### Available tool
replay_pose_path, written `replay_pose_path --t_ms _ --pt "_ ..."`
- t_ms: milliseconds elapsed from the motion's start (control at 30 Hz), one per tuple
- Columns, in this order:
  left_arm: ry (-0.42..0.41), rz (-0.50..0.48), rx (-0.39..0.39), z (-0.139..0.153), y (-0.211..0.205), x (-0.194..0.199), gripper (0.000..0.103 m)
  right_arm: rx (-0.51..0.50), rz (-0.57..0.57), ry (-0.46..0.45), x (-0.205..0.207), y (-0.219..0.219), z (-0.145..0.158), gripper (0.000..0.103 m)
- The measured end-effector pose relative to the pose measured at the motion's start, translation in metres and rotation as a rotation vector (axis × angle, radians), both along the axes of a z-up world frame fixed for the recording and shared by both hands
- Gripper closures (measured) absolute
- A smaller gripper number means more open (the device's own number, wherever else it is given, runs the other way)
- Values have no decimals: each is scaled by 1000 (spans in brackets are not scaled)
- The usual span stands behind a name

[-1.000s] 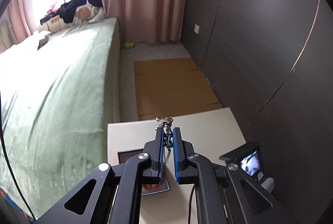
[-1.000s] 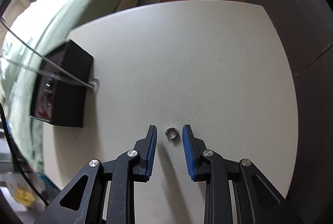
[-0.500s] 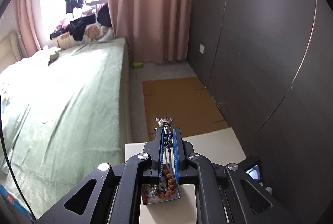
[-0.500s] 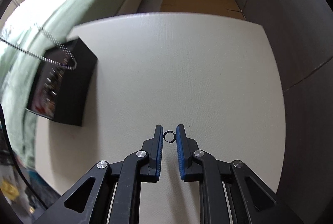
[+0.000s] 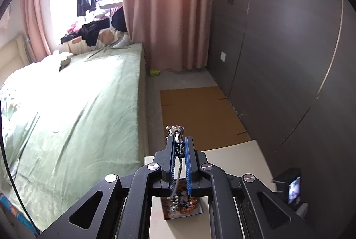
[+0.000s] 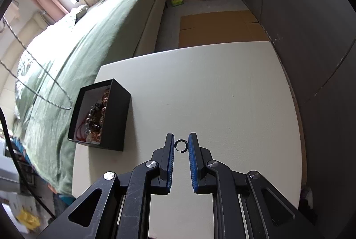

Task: Organize jewelry
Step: 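Carry the silver chain to the box with the left tool while the right tool grasps the small ring, then lower the silver chain into the box and open the left tool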

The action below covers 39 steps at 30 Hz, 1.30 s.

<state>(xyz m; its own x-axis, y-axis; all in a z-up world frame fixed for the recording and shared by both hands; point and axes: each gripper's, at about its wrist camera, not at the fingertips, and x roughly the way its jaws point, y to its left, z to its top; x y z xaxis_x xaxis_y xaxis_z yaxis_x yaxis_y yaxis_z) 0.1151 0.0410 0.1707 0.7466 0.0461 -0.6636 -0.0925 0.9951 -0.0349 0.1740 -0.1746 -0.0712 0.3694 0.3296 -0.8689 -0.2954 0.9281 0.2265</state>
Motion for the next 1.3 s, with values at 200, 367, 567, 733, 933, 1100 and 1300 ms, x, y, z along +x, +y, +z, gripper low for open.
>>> replay_pose_path --t_ms 200,367,567,733,933,1100,1300 --pt "37 34 -18 -27 16 9 95 2 1 -9 2 -1 4 89" --pt "47 32 -26 -37 20 13 95 -16 -7 -4 3 -3 1 89" --pt "38 35 -25 -36 25 13 95 -30 -5 0 4 5 -3 89" --pt "74 29 -40 -58 28 16 95 -29 3 3 3 14 -6 89" --pt "127 35 -81 -94 34 22 95 12 8 -3 2 18 -2 89" --pt "162 36 -114 -120 35 27 95 60 -9 -20 2 14 4 89" --pt "197 48 -146 -147 41 34 95 86 -17 -32 1 12 8 89"
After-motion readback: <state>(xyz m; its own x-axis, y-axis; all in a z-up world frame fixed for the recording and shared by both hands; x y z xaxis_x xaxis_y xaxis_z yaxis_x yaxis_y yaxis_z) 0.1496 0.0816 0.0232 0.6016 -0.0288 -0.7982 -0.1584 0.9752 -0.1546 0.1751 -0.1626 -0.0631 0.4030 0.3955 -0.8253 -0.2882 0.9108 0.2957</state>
